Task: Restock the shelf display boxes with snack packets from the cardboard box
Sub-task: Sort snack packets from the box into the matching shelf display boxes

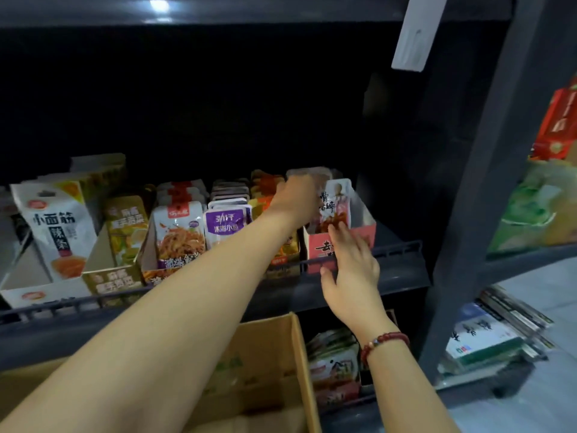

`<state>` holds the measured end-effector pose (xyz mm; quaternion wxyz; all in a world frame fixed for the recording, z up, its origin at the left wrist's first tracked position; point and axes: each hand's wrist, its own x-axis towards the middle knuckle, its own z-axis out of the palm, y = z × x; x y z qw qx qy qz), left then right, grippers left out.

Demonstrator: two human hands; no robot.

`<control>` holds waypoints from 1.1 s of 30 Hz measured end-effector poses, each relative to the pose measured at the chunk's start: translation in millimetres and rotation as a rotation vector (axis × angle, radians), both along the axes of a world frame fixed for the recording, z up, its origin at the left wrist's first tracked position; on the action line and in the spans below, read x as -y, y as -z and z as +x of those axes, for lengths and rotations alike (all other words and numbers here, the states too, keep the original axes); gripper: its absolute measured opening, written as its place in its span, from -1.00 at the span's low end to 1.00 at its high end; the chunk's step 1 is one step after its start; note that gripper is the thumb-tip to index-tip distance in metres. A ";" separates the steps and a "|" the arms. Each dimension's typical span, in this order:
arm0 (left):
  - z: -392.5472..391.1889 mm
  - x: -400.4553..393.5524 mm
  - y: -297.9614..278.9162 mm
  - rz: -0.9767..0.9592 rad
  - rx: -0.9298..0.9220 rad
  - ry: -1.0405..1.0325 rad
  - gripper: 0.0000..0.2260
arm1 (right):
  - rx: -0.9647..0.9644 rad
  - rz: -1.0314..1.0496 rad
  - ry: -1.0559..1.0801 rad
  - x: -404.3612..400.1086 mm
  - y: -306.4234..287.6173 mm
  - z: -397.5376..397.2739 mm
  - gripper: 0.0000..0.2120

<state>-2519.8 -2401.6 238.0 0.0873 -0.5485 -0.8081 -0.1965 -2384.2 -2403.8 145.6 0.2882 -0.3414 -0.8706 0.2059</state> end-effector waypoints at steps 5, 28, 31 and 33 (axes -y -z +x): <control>-10.1 2.4 10.0 -0.110 -0.343 -0.120 -0.60 | -0.009 0.008 -0.008 -1.4 1.6 -0.6 -0.32; 27.6 267.9 190.4 -0.083 0.613 -0.049 -0.79 | 0.227 0.034 -0.550 119.1 29.4 57.9 -0.79; 18.4 285.0 229.8 -0.321 0.807 -0.065 -0.85 | 0.273 0.023 -0.594 126.8 24.7 59.1 -0.79; 11.4 294.2 251.1 -0.466 0.860 -0.103 -0.76 | 0.352 0.080 -0.629 130.9 22.4 56.0 -0.79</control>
